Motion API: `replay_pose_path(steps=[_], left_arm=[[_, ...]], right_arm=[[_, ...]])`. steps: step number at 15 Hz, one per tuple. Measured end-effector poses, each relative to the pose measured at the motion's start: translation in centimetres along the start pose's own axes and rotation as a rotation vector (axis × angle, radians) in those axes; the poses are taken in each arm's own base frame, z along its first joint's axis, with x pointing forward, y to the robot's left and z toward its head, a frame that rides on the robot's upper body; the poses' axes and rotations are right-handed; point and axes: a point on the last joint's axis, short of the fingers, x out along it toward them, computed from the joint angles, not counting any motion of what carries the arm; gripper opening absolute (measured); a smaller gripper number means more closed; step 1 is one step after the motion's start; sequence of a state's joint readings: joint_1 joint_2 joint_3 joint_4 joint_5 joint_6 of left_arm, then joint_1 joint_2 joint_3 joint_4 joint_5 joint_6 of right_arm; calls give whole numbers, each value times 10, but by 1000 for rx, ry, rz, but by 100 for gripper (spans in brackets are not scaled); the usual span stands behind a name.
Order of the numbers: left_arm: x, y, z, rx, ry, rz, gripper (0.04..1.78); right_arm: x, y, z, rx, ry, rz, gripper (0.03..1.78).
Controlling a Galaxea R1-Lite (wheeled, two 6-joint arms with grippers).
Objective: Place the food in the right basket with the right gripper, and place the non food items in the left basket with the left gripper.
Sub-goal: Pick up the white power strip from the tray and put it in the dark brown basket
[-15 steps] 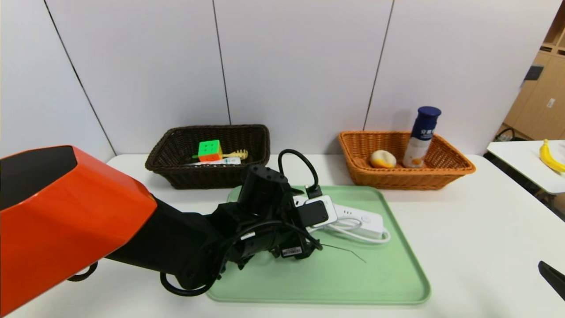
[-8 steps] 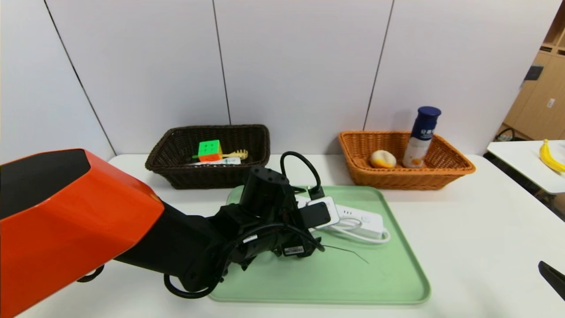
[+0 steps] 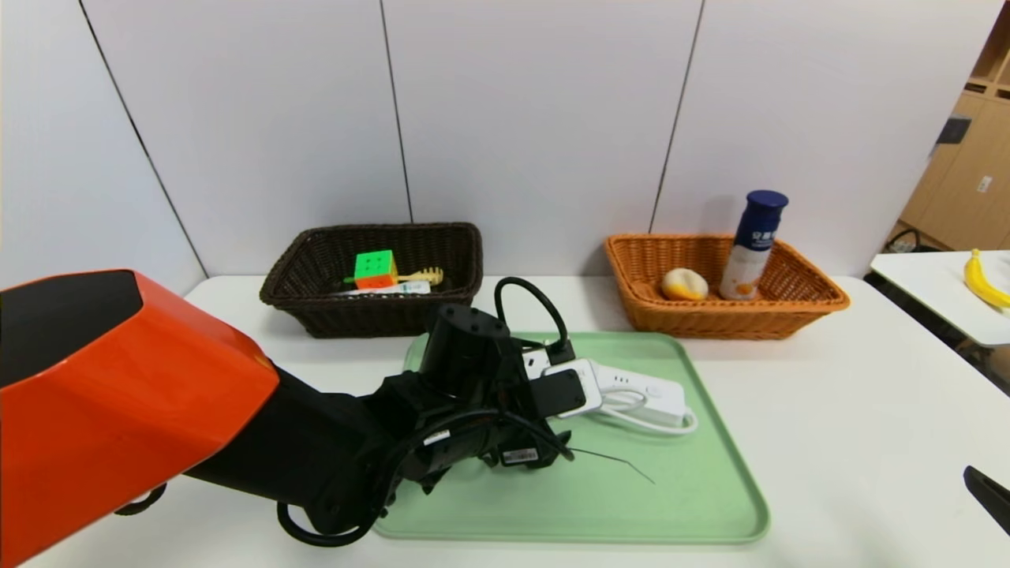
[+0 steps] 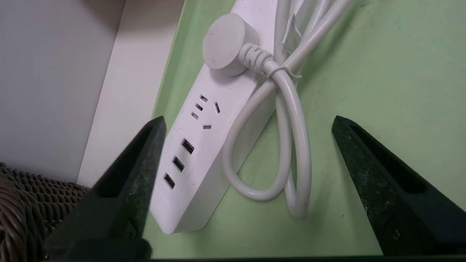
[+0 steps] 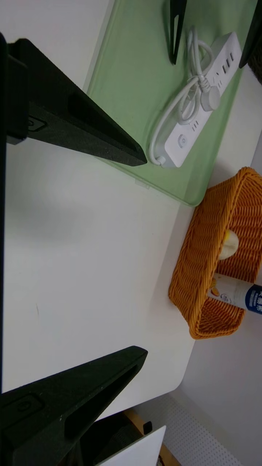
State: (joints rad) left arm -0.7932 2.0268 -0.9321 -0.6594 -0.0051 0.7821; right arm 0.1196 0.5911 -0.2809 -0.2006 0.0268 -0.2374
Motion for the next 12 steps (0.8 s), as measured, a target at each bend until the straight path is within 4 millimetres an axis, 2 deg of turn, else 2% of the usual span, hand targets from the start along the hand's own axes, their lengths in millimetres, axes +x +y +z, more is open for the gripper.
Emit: replay_pose_path(steps=[3, 6, 7, 8, 12], left_arm=[[0, -2, -1, 5, 8, -5, 109], [-1, -3, 0, 5, 10, -6, 78], [-1, -2, 0, 4, 9, -4, 54], [-1, -3, 0, 5, 8, -5, 8], [-2, -1, 0, -1, 5, 0, 11]], right_arm=[[-1, 0, 0, 0, -5, -1, 171], [-2, 0, -1, 1, -7, -2, 171], [-2, 0, -1, 1, -7, -1, 171], [-2, 0, -1, 1, -9, -1, 171], [-3, 0, -1, 4, -10, -1, 171]])
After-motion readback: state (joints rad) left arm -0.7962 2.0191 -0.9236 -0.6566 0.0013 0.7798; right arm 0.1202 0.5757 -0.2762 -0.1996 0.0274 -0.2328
